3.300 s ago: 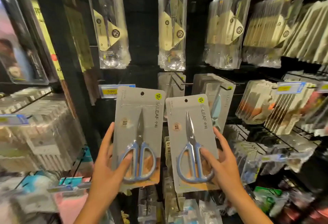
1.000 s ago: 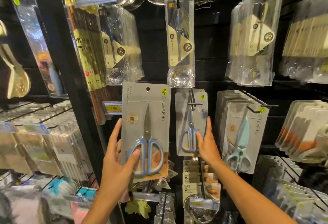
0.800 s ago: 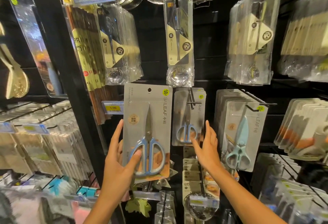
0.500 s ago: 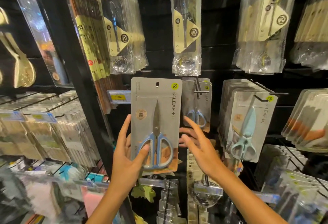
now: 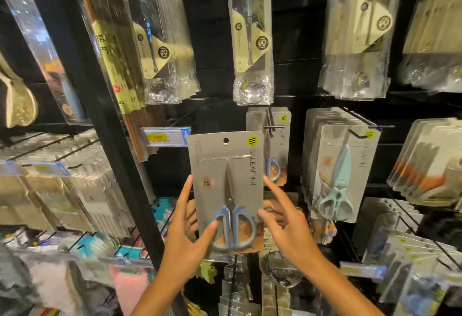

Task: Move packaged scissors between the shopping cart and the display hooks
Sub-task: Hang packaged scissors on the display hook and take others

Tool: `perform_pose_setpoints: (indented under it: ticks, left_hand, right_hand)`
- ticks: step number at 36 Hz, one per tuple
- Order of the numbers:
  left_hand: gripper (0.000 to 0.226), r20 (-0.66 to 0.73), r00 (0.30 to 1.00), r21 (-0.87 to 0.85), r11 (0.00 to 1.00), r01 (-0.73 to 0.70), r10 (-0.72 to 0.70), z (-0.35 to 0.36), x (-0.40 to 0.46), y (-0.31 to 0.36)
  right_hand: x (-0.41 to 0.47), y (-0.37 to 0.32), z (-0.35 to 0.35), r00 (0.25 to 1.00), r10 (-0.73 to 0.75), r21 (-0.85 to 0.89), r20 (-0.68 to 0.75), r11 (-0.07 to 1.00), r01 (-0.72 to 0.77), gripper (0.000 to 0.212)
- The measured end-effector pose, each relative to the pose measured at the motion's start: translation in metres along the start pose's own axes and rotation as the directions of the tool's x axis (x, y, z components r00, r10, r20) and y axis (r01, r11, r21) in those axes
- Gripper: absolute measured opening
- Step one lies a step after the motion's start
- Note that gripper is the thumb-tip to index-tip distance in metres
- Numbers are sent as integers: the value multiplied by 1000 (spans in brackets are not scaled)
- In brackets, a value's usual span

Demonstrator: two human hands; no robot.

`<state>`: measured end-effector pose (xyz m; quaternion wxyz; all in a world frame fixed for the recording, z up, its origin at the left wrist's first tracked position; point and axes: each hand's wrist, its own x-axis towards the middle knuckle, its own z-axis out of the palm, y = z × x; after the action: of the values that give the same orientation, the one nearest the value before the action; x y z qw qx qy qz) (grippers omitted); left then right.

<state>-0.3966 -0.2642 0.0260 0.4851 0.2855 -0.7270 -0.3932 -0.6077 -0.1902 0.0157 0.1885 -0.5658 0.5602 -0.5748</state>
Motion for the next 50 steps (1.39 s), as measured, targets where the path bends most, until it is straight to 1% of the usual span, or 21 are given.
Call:
perform_pose_setpoints:
  ticks: [3, 9, 11, 18, 21, 27, 33, 36, 38, 41, 46, 50]
  left_hand:
    - [97, 49, 999, 38, 999, 13, -15, 8, 4, -5]
    - [96, 154, 988, 75, 997, -12, 1, 31, 17, -5]
    - [98, 178, 984, 90, 996, -21, 5, 36, 21, -6]
    - [98, 220, 975, 74, 997, -17, 0, 51, 32, -1]
    - [99, 241, 970, 43, 999, 6, -16, 52, 33, -3]
    - [101, 251, 968, 42, 999, 19, -29, 54, 36, -7]
    - [100, 302, 953, 31, 999, 16, -24, 55, 38, -10]
    - [100, 320, 946, 36, 999, 35, -45, 57, 41, -14]
    - [101, 333, 941, 47, 998, 49, -62, 58, 46, -16]
    - [103, 358, 930, 77, 995, 60, -84, 61, 54, -18]
    - [105, 443, 884, 90, 989, 121, -149, 66, 71, -21]
    - [109, 458, 876, 89, 988, 126, -153, 73, 87, -23]
  right_hand:
    - [-5, 4, -9, 999, 20, -29, -39, 999, -21, 80]
    - [-13, 10, -29, 993, 61, -14, -102, 998, -62, 73]
    - [-15, 12, -35, 990, 67, -33, -127, 997, -71, 73]
    - [-14, 13, -51, 985, 45, -37, -170, 998, -52, 72]
    - [-15, 14, -54, 986, 37, -37, -163, 998, -44, 70]
    - [-15, 20, -53, 987, 48, -30, -155, 998, -53, 70]
    - [-18, 30, -53, 979, 44, 39, -199, 999, -37, 62]
    - [-15, 33, -53, 981, 30, 24, -192, 999, -25, 62]
    - [-11, 38, -55, 986, 44, 6, -161, 999, -44, 63]
    - [-3, 46, -57, 992, 74, -68, -105, 994, -81, 67]
    - [10, 48, -50, 994, 91, -97, -53, 991, -95, 79]
    - [28, 52, -41, 997, 70, -112, -24, 991, -72, 89]
